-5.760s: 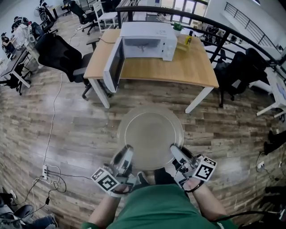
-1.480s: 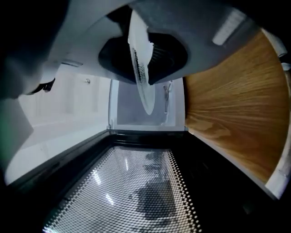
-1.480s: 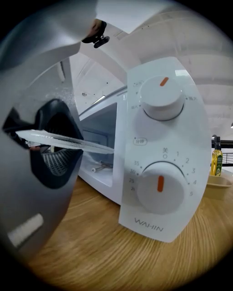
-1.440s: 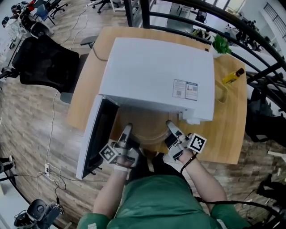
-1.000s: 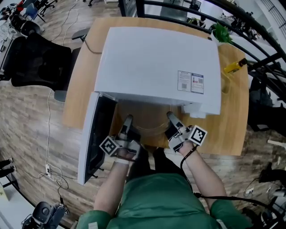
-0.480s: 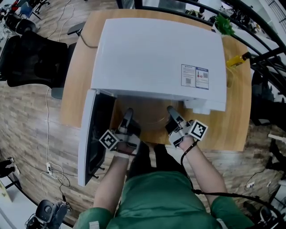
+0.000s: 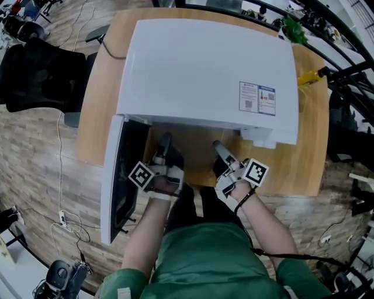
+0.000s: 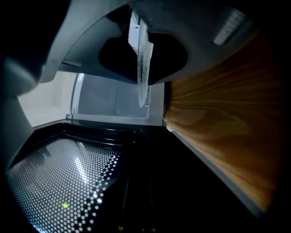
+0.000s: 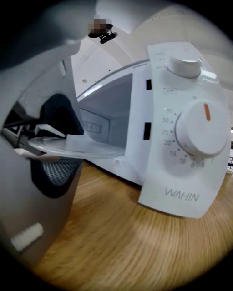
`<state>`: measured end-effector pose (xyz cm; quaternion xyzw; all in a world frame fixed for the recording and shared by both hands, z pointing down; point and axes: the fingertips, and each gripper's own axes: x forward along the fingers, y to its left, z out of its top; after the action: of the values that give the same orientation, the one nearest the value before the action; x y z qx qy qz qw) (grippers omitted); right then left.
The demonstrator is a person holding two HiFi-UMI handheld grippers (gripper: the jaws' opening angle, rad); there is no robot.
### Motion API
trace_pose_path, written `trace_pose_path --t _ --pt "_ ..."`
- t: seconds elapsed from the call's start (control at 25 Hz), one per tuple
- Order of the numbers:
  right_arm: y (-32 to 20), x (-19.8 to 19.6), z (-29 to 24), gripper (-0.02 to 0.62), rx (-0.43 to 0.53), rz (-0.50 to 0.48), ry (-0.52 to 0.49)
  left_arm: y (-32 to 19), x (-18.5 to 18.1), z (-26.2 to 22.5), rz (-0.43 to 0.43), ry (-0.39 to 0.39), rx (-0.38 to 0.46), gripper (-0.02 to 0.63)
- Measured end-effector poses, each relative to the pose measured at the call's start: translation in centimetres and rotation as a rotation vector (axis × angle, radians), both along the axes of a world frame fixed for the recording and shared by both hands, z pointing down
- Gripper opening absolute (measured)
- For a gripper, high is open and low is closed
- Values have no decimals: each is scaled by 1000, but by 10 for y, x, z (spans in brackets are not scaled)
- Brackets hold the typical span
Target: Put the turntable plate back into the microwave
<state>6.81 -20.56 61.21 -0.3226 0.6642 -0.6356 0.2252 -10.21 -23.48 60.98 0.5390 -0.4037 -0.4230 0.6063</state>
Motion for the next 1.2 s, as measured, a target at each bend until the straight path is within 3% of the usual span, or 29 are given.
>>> trace_pose_path --t 0.32,0.48,0.92,1.12,1.2 --pt "40 -56 -3 165 -37 -111 -39 -8 1 1 -38 28 -6 48" --pt "36 -59 6 79 -82 -90 -52 -12 2 0 -34 28 -4 47" --pt "24 -58 11 40 -124 -33 -87 -15 10 -1 17 -28 -14 48" --pt "17 -54 12 40 -131 -9 -92 -9 17 -2 66 -57 -6 105" --pt "13 -51 14 40 -133 0 -89 -4 23 -5 97 -71 0 156"
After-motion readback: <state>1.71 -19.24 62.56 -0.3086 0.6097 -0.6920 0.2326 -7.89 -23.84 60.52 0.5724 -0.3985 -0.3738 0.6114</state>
